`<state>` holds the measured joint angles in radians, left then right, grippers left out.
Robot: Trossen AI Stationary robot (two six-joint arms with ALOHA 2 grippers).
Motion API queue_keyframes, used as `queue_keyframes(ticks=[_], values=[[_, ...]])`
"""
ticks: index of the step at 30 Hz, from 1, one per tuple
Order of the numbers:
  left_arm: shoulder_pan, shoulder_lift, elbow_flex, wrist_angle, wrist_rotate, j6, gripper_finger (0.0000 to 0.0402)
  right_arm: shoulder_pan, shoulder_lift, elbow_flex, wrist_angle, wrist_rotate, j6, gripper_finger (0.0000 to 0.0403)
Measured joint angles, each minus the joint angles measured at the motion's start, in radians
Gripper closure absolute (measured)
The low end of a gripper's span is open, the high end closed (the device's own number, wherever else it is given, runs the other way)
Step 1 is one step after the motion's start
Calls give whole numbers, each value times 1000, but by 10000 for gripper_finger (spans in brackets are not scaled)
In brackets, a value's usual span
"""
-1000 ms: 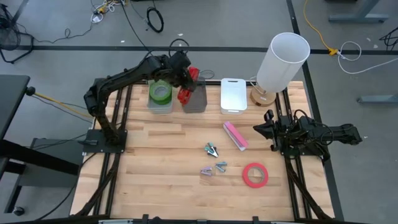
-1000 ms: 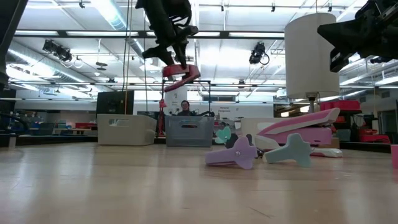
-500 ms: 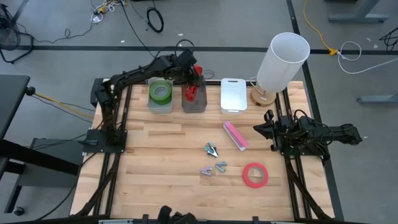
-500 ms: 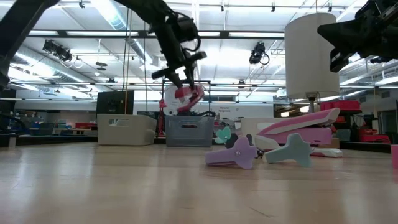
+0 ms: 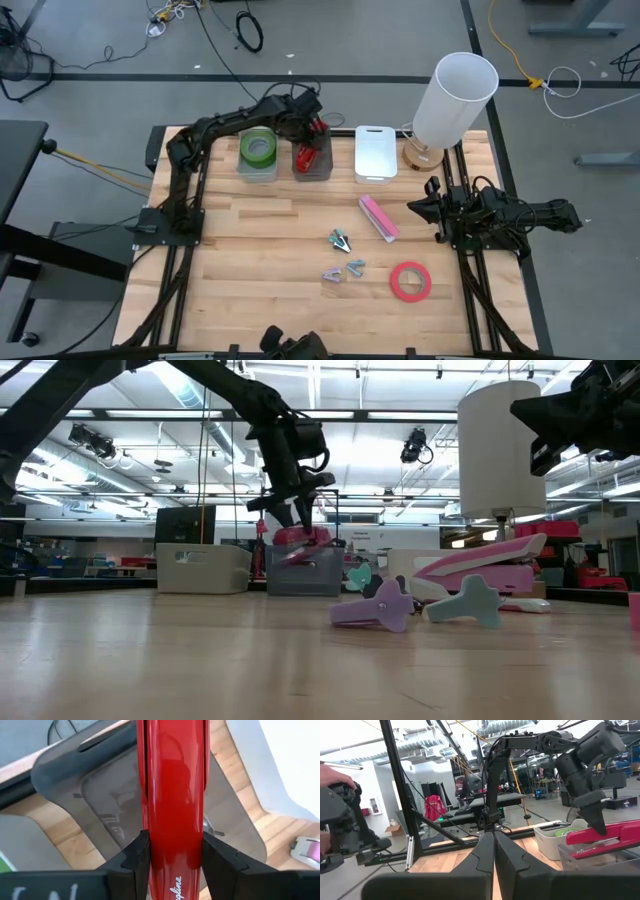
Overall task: Pick and place Stapler, Stapler remover, tape
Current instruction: Put the red stapler into the black bin
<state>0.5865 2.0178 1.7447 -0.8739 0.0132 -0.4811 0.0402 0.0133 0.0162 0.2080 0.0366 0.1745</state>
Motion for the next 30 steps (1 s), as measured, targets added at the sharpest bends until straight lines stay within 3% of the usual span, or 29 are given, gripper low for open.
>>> queue_keyframes(ticks=[19,30], values=[[22,48,0,-40,37,44,254,0,0,0,0,1,0,386],[22,47,2,-33,56,48,197,0,0,0,0,0,0,386]])
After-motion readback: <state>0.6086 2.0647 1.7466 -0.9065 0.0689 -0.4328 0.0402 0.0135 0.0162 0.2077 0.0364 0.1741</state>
